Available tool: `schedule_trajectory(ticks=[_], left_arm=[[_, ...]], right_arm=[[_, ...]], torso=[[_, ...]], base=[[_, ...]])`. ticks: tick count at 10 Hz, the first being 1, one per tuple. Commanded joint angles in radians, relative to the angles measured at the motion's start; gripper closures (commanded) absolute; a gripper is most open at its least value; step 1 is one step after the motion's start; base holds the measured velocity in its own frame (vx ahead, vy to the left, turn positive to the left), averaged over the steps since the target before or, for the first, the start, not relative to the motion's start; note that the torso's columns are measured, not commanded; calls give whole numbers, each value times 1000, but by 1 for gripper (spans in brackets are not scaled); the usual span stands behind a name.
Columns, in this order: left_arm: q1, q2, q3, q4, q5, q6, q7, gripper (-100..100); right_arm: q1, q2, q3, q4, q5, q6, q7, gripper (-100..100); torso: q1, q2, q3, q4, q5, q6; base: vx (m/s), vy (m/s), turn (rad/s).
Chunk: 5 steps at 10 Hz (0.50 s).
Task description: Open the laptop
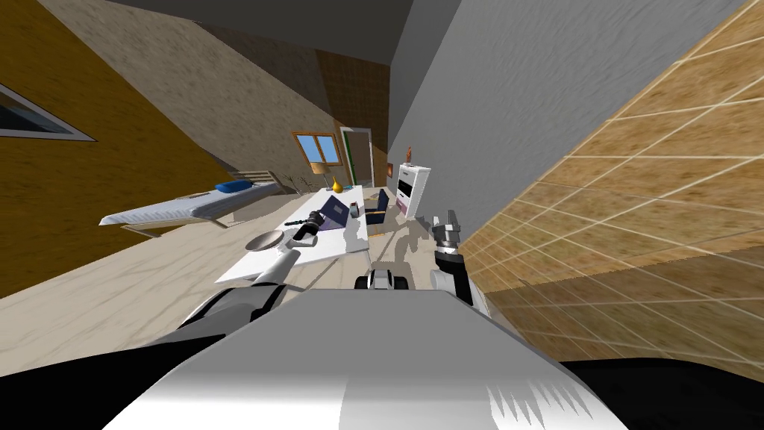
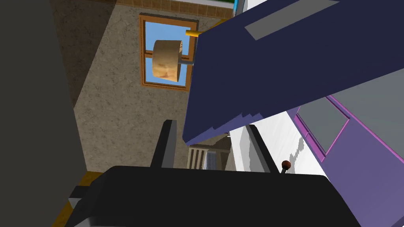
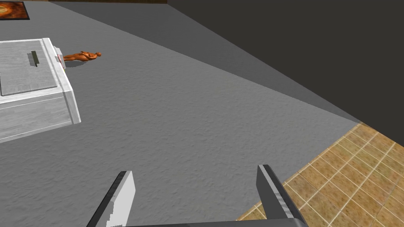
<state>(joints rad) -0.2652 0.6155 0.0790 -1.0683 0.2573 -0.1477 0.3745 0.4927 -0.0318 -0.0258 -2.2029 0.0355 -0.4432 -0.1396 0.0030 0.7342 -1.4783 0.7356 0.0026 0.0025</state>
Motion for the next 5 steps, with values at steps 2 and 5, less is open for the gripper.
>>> schedule_trajectory(ticks=[2, 5], left_arm=[[0, -80, 16, 31, 40, -28, 37, 100], [27, -129, 24, 30, 69, -67, 67, 100]], right_arm=[[0, 0, 0, 0, 0, 0, 0, 0], [0, 0, 0, 0, 0, 0, 0, 0]], torso=[[-2, -1, -1, 0, -1, 0], [-7, 1, 1, 2, -3, 0]], base=[[-17, 120, -2], [-10, 94, -5]])
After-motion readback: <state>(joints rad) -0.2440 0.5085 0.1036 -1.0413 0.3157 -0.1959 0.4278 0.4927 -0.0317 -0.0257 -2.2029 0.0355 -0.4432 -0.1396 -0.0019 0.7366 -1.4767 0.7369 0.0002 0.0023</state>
